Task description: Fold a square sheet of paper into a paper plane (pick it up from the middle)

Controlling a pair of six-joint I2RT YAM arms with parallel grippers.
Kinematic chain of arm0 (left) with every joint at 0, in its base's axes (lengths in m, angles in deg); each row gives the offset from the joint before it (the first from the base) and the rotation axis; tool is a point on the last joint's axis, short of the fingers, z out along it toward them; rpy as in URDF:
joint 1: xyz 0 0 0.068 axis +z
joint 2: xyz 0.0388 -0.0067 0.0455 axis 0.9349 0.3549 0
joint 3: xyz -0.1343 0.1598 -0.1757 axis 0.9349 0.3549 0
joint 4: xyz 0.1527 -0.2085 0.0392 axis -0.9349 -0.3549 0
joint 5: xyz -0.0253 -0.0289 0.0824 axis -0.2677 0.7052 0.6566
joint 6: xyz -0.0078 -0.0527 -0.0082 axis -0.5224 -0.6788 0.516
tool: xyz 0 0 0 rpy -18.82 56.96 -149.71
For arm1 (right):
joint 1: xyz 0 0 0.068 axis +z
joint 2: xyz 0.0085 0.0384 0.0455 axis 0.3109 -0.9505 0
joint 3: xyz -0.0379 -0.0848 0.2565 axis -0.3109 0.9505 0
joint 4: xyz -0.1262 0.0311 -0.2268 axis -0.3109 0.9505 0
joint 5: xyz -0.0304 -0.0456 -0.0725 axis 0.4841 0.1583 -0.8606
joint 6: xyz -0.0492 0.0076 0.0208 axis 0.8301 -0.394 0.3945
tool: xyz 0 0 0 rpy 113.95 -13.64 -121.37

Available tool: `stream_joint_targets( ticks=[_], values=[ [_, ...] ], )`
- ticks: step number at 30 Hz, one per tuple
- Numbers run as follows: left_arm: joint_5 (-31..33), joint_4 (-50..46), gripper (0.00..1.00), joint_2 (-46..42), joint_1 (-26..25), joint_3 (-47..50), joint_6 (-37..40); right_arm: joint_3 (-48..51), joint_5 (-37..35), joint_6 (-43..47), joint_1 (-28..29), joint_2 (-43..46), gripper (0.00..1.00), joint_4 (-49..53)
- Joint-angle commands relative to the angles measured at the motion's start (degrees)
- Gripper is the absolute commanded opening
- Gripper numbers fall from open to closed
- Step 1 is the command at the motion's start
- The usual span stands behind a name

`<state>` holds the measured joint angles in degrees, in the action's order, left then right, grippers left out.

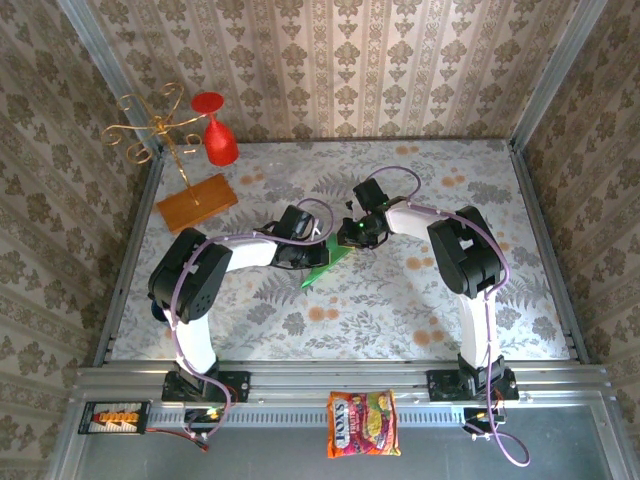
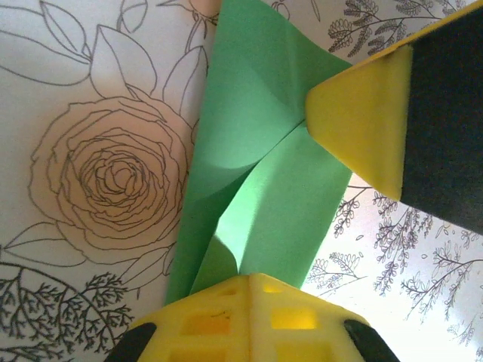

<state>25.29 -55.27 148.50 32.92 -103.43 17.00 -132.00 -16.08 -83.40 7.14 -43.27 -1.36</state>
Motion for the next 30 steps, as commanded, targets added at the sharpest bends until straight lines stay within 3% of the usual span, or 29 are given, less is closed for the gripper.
stream_joint_targets(
  ticks=[1,12,19,30],
  values=[
    [2.68,-3.42,0.05,1.14,0.27,0.53,-1.30,0.73,1.01,-0.60,-0.21,2.43,0.16,0.24],
    [3.61,-4.39,0.04,1.76,0.03,0.92,-1.40,9.28,1.63,-5.42,1.85,8.35,0.15,-6.41],
    [3.96,-4.82,0.03,1.74,-0.01,1.17,-1.14,7.75,3.96,-6.35,3.31,4.96,0.12,-7.23],
    [5.06,-6.13,0.01,1.67,0.08,1.80,-1.21,8.74,0.76,-7.30,2.37,2.53,0.10,-7.26]
  ],
)
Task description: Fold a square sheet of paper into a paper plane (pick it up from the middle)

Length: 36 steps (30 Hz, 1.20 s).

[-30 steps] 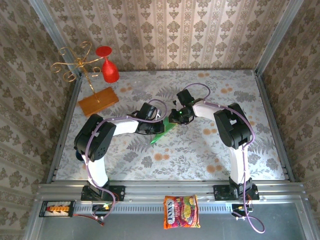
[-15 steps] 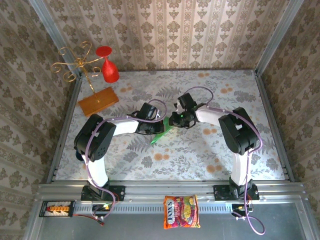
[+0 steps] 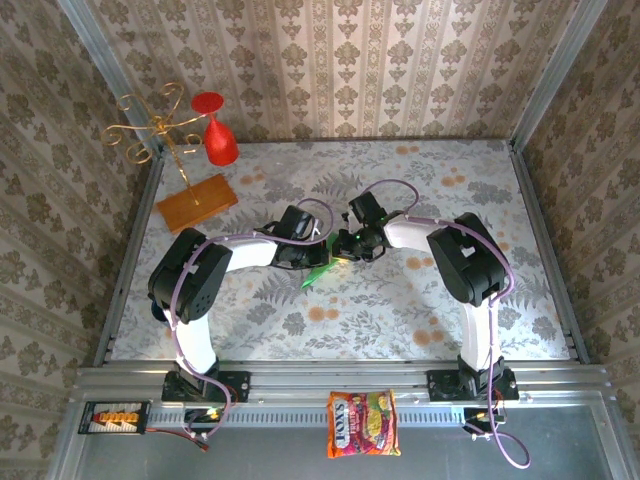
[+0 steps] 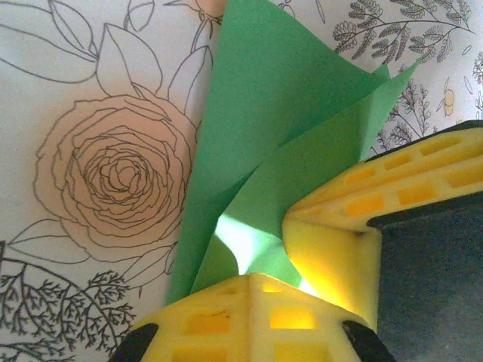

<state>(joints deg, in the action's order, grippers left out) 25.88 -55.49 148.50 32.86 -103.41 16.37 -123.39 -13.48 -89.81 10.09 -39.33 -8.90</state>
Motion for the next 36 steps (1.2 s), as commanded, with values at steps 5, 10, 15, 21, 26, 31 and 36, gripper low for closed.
stream_joint_targets(
  ticks=[5,10,15,21,26,31,36],
  values=[
    [4.95,-7.16,0.00,1.85,0.15,2.54,-0.57,1.55,-1.87,-0.92,-2.25,-1.45,0.10,-0.94],
    [4.88,-7.86,0.00,2.04,0.16,3.95,0.20,1.16,-0.80,-1.37,-4.79,-1.46,0.10,-2.08],
    [4.51,-7.78,0.00,2.07,0.15,4.95,0.46,-0.11,0.40,-1.89,-8.55,-2.85,0.10,-2.93],
    [4.14,-7.60,0.00,2.10,0.24,4.60,0.46,-0.09,0.79,-2.25,-13.03,-3.68,0.10,-4.27],
    [3.46,-6.91,0.00,2.38,0.15,3.73,-0.06,-1.26,0.81,-1.69,-15.28,-1.90,0.10,-3.84],
    [3.35,-6.20,0.00,1.78,0.15,2.80,-2.36,1.70,1.49,-2.36,-13.66,4.77,0.11,-5.08],
    [2.83,-4.32,0.00,1.52,-0.54,2.62,-6.94,6.86,1.23,-5.96,-7.79,7.88,0.11,-7.67]
  ],
)
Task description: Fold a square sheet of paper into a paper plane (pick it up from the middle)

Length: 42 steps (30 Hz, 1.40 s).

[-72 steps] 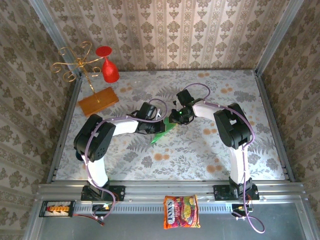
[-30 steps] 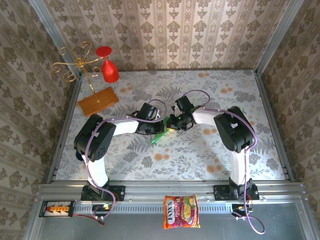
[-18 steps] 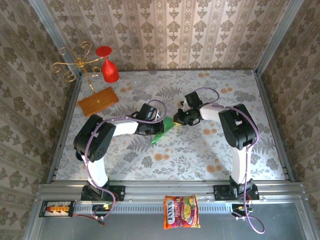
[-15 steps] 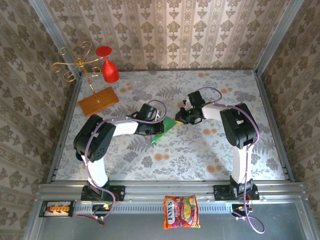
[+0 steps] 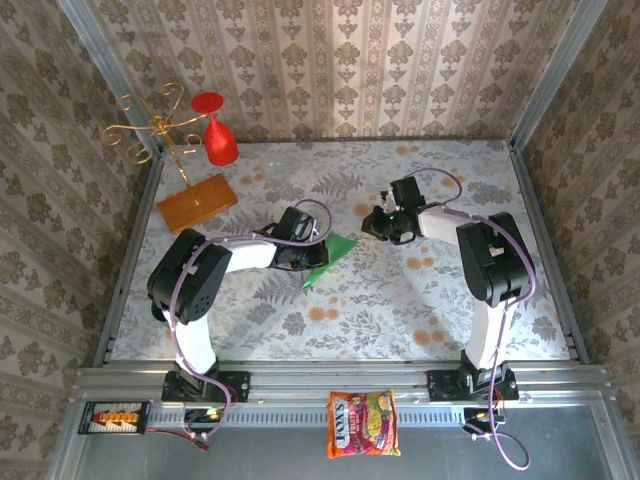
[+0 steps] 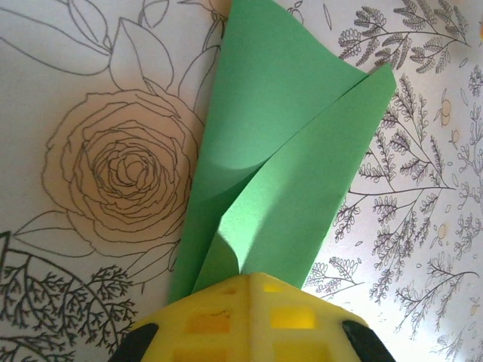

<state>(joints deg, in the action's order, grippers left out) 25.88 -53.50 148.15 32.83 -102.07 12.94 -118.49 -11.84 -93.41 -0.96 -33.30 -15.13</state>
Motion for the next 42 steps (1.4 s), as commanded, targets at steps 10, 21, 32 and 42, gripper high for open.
stream_joint_targets(
  ticks=[10,21,32,42],
  values=[
    [3.39,-4.66,0.00,0.09,-0.88,2.09,-7.73,2.28,0.82,-7.94,10.01,-3.51,0.09,-6.65],
    [-0.97,-4.51,0.04,-5.47,-0.45,0.04,-4.50,-2.84,-1.03,-0.42,9.76,-9.15,0.08,4.57],
    [-6.38,-4.30,0.14,-6.10,-0.27,0.08,2.20,-9.45,1.41,6.93,8.69,-11.68,0.08,12.58],
    [-6.82,-5.47,0.03,-2.31,0.17,-1.34,3.10,-9.61,2.31,7.17,8.61,-12.48,0.07,12.72]
  ],
)
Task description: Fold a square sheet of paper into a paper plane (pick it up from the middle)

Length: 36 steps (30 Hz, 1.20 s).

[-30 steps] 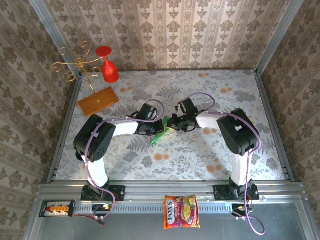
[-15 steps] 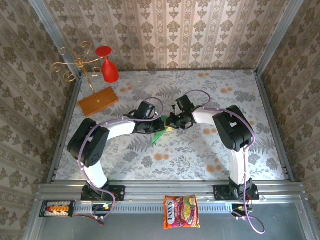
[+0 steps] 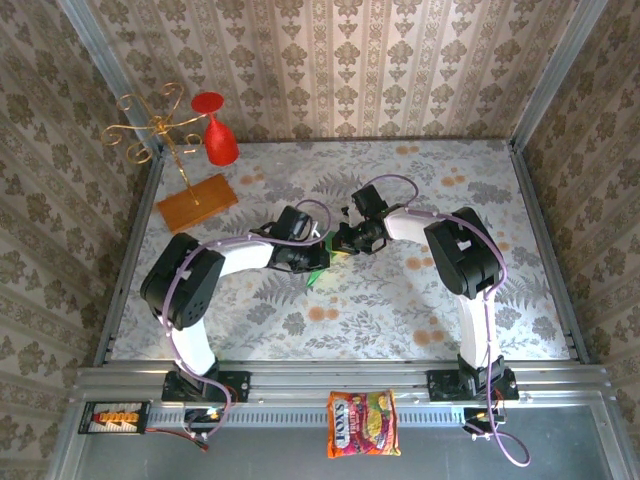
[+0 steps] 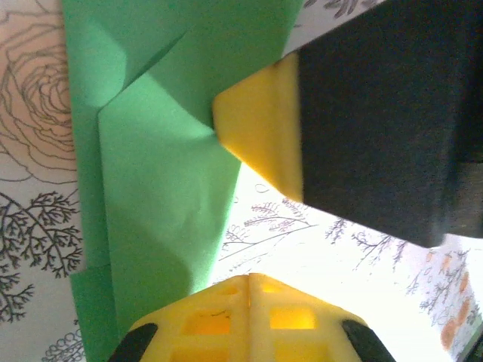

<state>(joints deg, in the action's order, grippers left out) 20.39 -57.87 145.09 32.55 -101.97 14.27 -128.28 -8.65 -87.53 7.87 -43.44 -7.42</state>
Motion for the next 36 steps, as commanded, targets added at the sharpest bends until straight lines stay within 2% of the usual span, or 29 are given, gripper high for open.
stream_joint_targets(
  ticks=[1,19,36],
  values=[
    [-1.34,-1.09,0.01,0.91,0.54,-1.64,1.89,0.20,-0.88,1.28,-0.23,-2.32,0.07,4.87],
    [-1.07,-2.53,0.00,4.49,0.45,-1.32,2.00,0.08,-2.43,0.35,-0.23,-2.91,0.07,5.97],
    [-3.23,-2.94,0.00,-0.80,0.72,6.58,-0.32,-2.06,-6.02,1.19,-0.22,-4.03,0.06,10.83]
  ],
)
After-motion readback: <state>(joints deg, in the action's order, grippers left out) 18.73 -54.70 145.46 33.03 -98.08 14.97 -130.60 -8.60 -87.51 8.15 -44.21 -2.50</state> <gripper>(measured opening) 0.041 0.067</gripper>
